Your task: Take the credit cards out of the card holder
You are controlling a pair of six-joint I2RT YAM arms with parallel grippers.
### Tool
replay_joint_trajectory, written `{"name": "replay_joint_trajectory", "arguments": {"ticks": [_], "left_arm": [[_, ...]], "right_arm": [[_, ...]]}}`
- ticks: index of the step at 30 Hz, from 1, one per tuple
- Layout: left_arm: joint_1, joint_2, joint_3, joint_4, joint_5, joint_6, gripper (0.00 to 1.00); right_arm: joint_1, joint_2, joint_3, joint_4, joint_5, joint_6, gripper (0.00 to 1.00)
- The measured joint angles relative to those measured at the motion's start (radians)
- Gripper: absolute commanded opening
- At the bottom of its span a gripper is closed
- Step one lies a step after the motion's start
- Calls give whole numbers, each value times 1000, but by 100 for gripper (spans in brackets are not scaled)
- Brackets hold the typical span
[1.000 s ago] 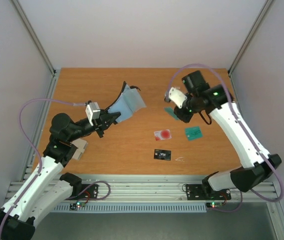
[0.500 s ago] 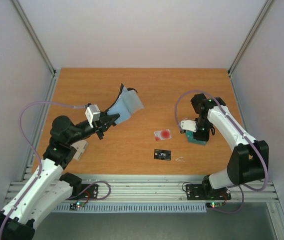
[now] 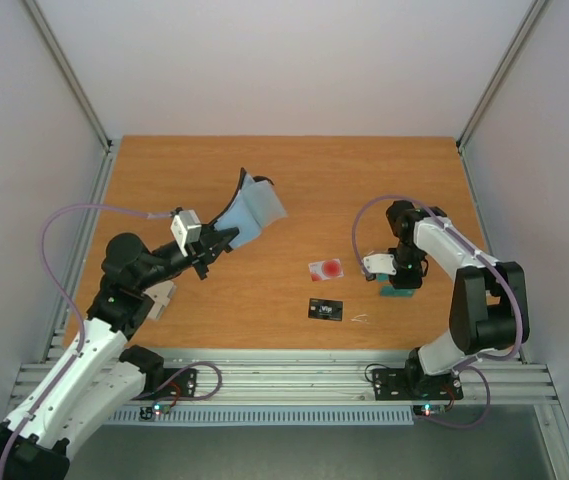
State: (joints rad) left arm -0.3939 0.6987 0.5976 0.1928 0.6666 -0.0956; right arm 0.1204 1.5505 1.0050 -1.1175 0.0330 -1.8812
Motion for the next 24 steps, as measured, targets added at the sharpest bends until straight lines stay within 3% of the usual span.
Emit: {"name": "replay_joint_trajectory", "arguments": {"ticks": [13,24], "left_arm": [[7,25,-13,29,-27,16,0],[13,25,-13,28,-28,26,0]], "right_arm": [[-3,33,16,52,-1,-151,2],[-3,138,73,197,27,-189,23]]}}
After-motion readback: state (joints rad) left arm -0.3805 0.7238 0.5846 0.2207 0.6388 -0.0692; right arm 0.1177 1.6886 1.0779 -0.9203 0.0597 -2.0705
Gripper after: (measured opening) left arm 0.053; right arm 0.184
